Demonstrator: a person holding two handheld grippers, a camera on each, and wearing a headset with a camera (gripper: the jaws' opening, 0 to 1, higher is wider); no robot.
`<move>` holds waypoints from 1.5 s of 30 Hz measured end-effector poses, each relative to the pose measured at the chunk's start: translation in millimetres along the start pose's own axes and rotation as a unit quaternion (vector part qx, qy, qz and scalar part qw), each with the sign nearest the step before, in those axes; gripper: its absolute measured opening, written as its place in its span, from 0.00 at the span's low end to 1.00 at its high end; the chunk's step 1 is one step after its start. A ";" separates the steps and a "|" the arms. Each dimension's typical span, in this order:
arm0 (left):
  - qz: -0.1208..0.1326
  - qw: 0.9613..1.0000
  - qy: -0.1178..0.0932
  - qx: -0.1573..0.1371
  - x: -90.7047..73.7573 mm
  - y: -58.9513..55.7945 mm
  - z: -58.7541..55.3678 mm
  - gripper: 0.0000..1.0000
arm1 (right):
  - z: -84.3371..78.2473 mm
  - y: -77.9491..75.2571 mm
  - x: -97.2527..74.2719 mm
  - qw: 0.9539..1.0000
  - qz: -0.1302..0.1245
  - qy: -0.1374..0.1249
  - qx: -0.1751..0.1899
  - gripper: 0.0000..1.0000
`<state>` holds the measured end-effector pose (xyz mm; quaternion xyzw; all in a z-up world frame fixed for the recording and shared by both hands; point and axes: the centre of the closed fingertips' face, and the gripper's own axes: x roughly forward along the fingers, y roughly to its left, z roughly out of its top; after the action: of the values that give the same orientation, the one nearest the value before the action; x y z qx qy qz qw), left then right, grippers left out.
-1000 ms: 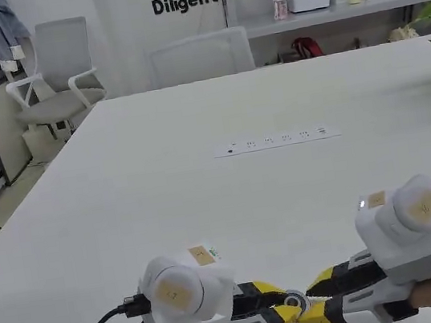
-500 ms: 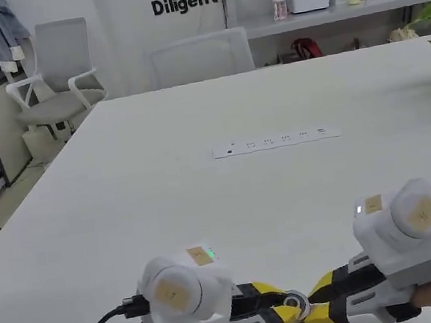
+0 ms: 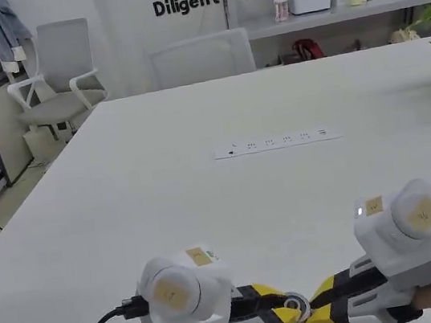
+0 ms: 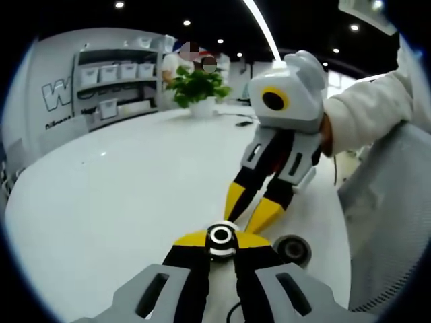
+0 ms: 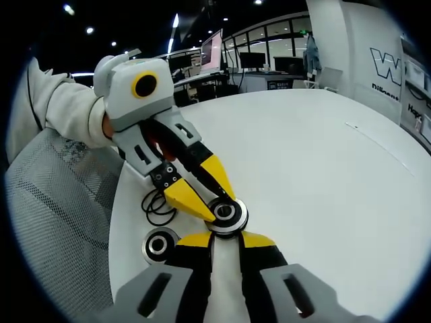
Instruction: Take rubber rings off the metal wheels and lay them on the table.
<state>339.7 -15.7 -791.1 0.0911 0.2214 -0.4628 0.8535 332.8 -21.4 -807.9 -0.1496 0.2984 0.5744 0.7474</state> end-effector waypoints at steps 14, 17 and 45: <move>-0.003 1.000 0.001 -0.001 -1.0 -1.6 -0.7 0.14 | -3.5 -2.6 0.5 1.000 -0.005 0.008 0.003 0.00; -0.003 1.000 0.001 0.004 -1.2 -1.8 -0.6 0.14 | -3.5 -5.3 -0.2 1.000 -0.011 0.011 0.001 0.00; 0.004 0.999 0.000 0.035 -0.1 -0.1 -0.1 0.13 | 12.2 -10.2 -7.0 0.990 -0.017 -0.015 0.138 0.00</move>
<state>339.5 -15.6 -791.1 0.1213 0.2044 -0.4672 0.8516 344.7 -22.9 -795.3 -0.0414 0.3612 0.5173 0.7747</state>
